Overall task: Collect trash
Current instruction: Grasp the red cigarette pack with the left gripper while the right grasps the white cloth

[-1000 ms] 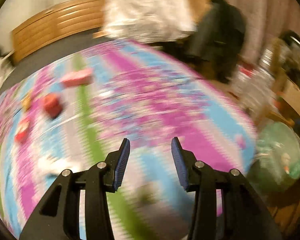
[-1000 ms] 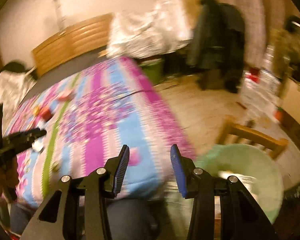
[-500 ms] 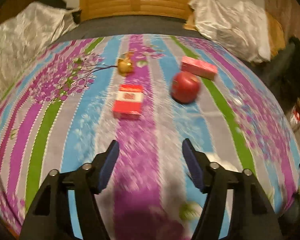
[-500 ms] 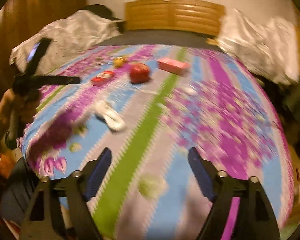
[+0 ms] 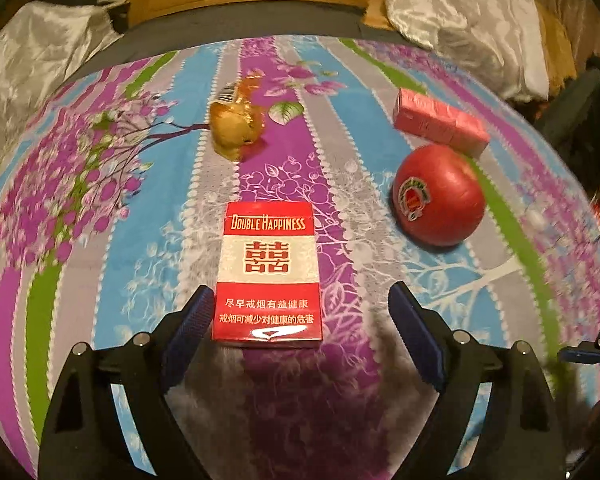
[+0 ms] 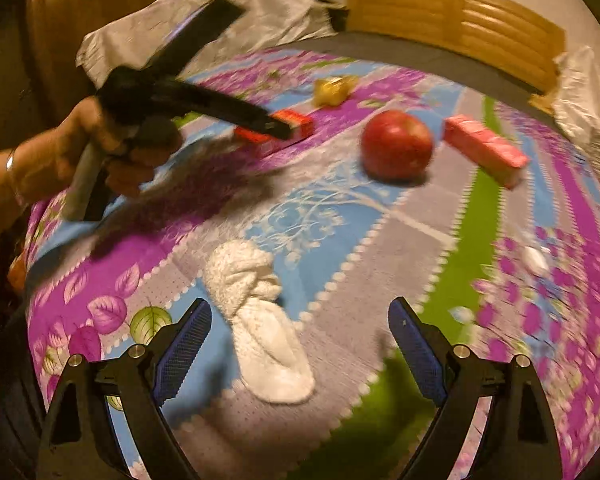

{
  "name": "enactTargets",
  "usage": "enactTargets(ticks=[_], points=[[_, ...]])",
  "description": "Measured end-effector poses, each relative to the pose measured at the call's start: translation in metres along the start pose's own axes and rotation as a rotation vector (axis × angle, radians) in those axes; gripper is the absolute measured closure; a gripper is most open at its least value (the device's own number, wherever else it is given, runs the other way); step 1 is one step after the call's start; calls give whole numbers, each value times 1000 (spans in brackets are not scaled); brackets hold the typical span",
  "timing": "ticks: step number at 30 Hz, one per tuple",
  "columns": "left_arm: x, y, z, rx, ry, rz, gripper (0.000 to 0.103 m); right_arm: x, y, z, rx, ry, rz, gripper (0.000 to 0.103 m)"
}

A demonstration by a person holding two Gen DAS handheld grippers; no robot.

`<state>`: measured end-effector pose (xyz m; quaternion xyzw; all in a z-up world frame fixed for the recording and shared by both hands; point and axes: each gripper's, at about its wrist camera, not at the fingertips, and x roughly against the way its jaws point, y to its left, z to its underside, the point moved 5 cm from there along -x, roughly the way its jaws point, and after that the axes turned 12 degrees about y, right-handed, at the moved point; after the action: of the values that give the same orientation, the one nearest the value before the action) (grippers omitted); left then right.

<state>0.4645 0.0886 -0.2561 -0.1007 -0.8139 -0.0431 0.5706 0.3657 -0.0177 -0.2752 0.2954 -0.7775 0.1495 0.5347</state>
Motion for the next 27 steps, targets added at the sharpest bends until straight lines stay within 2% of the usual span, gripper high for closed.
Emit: enactTargets(ticks=[1, 2, 3, 4, 5, 6, 7, 9, 11, 16, 22, 27], points=[[-3, 0, -1, -16, 0, -25, 18, -5, 3, 0, 22, 13, 3, 21], [-7, 0, -2, -24, 4, -54, 18, -12, 5, 1, 36, 34, 11, 36], [-10, 3, -3, -18, 6, -69, 23, -17, 8, 2, 46, 55, 2, 43], [-11, 5, -3, -8, 3, -76, 37, -18, 11, 3, 49, 54, -20, 53], [-11, 7, -2, -2, 2, -77, 45, -18, 14, 3, 50, 48, -26, 62], [-12, 8, -1, -1, 15, -59, 69, -18, 16, 4, 51, 46, -28, 67], [-16, 9, 1, 4, 37, -44, 76, -17, 19, 6, 53, 44, -37, 79], [-14, 11, 6, -2, 23, -86, 77, -13, 24, 8, 47, 35, -14, 81], [-5, 7, 10, -15, 4, -95, 77, -5, 26, 11, 29, 19, -14, 83], [38, 0, 26, -7, -94, -38, 78, 28, 30, 21, -23, -46, -16, 83], [95, -24, 67, -18, -171, 39, 78, 91, 33, 51, -124, -134, -13, 84], [126, -56, 97, -53, -178, -15, 78, 134, 29, 77, -227, -181, 24, 84]])
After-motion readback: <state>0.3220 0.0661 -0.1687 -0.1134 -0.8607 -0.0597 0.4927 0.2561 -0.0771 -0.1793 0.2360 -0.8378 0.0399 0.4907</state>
